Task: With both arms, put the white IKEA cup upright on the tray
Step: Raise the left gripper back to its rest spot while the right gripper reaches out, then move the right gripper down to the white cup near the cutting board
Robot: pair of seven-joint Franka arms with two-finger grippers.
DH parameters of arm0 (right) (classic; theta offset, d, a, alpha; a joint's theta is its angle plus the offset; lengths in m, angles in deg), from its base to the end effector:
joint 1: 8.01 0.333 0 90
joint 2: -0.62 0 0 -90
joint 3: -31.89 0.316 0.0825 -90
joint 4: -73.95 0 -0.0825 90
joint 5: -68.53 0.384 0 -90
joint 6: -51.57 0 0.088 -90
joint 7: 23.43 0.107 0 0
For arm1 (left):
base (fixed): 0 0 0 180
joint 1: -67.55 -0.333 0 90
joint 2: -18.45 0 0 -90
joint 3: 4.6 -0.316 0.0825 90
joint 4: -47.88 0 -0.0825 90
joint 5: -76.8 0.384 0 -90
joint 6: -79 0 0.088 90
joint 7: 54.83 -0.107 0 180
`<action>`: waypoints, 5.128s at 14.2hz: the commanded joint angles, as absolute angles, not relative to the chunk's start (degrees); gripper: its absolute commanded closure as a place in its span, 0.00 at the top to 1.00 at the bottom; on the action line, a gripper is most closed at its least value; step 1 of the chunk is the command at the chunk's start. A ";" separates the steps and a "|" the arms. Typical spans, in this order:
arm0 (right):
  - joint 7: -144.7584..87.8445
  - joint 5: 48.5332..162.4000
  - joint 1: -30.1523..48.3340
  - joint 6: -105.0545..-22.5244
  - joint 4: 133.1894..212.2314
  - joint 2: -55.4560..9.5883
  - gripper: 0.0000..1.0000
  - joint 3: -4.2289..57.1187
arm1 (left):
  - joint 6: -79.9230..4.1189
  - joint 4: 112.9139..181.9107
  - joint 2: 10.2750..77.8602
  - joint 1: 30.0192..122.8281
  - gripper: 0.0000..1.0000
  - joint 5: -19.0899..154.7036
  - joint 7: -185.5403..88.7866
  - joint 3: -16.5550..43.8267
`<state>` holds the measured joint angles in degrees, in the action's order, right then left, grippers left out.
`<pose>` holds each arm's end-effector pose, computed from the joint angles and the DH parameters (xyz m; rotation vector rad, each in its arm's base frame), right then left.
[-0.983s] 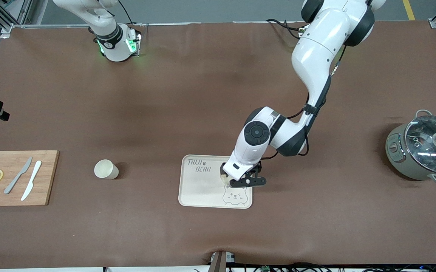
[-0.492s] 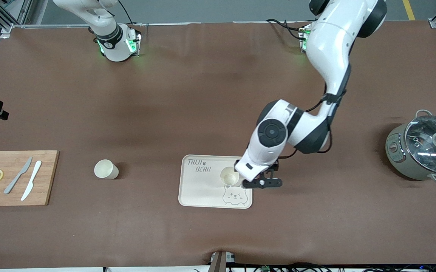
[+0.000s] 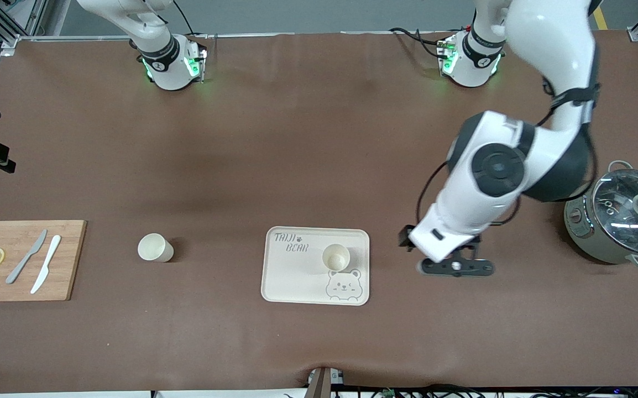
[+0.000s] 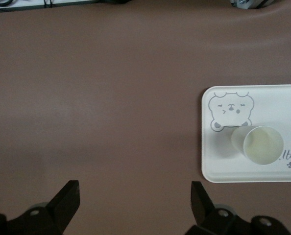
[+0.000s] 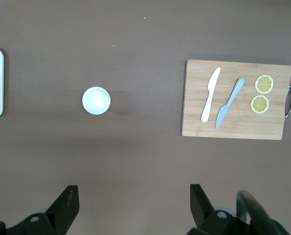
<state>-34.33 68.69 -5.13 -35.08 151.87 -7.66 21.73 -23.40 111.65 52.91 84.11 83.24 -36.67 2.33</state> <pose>0.5894 -0.0661 0.6365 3.1160 0.1018 0.0100 0.6864 -0.2603 0.4753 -3.1223 0.1395 -0.1355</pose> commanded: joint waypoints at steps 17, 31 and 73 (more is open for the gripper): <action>-26.08 68.18 -0.02 -39.11 152.17 -10.89 1.00 22.05 | -5.56 114.58 38.23 66.15 1.00 78.03 -53.60 2.61; -28.61 68.53 -1.33 -54.07 152.70 -22.93 1.00 22.05 | -9.07 132.86 21.36 64.30 1.00 75.04 -53.51 2.61; -27.03 69.85 3.33 -99.52 187.24 -28.83 1.00 22.14 | -9.07 135.33 18.53 66.23 1.00 77.06 -55.62 2.08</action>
